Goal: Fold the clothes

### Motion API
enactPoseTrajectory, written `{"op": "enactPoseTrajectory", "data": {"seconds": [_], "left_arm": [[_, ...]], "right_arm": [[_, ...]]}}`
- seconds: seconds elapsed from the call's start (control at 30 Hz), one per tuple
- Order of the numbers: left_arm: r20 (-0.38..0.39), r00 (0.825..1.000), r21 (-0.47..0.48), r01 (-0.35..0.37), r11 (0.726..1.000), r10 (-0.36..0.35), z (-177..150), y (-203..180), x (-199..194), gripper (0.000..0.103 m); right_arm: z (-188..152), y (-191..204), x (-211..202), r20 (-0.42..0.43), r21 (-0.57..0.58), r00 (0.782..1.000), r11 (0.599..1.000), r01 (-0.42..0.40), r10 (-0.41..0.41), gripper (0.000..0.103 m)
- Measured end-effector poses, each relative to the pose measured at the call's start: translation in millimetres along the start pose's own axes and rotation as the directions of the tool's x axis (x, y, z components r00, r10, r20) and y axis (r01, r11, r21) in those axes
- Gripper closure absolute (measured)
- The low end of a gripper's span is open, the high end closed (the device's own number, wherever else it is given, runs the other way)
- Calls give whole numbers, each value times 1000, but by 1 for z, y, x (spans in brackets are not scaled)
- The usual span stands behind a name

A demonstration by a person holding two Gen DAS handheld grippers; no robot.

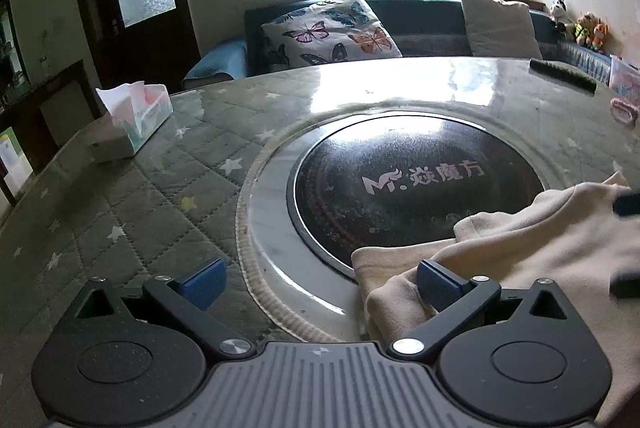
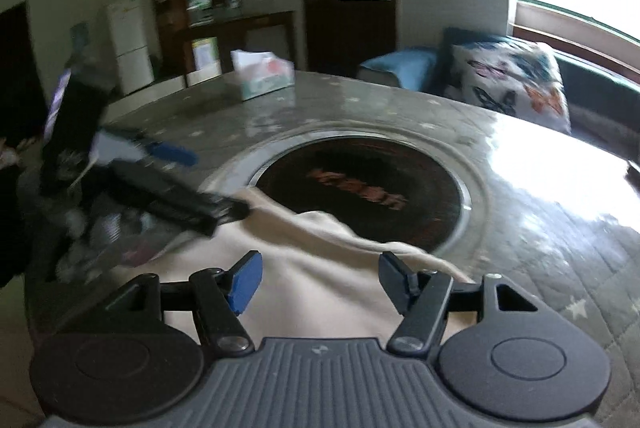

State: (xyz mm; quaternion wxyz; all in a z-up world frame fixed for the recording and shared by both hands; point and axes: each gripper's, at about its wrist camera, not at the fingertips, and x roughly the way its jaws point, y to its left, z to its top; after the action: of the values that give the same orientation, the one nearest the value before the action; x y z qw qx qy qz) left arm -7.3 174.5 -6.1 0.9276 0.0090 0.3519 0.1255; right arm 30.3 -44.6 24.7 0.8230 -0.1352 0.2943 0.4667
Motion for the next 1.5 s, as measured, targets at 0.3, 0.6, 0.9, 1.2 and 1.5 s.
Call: {"op": "enactPoseTrajectory", "data": {"seconds": [0.3,0.6,0.9,1.2,1.5], "left_arm": [[2,1000,-47,0,999,0,-6,10,-12,0],[10,1000,-124,-4,992,5,-13,28,-24,0],[2,1000,-202,-7,979,8,-26,45,-34,0],[-4,1000,-218,-7,976,6,-32,47,-37,0],[-2,1000,-205,24,979,-25,-34,35,-42,0]], "right_arm": [[-10,60,-2,-30,-164,997,983,-77,73,34],[-20,110,6,-46,-331,996,939,-92,82,34],[-23,135,9,-58,-373,992,919,-128,114,37],[-30,141,15,-74,-339,986,925,-168,152,36],[-27,144,21,-75,-322,981,927,-192,178,32]]}}
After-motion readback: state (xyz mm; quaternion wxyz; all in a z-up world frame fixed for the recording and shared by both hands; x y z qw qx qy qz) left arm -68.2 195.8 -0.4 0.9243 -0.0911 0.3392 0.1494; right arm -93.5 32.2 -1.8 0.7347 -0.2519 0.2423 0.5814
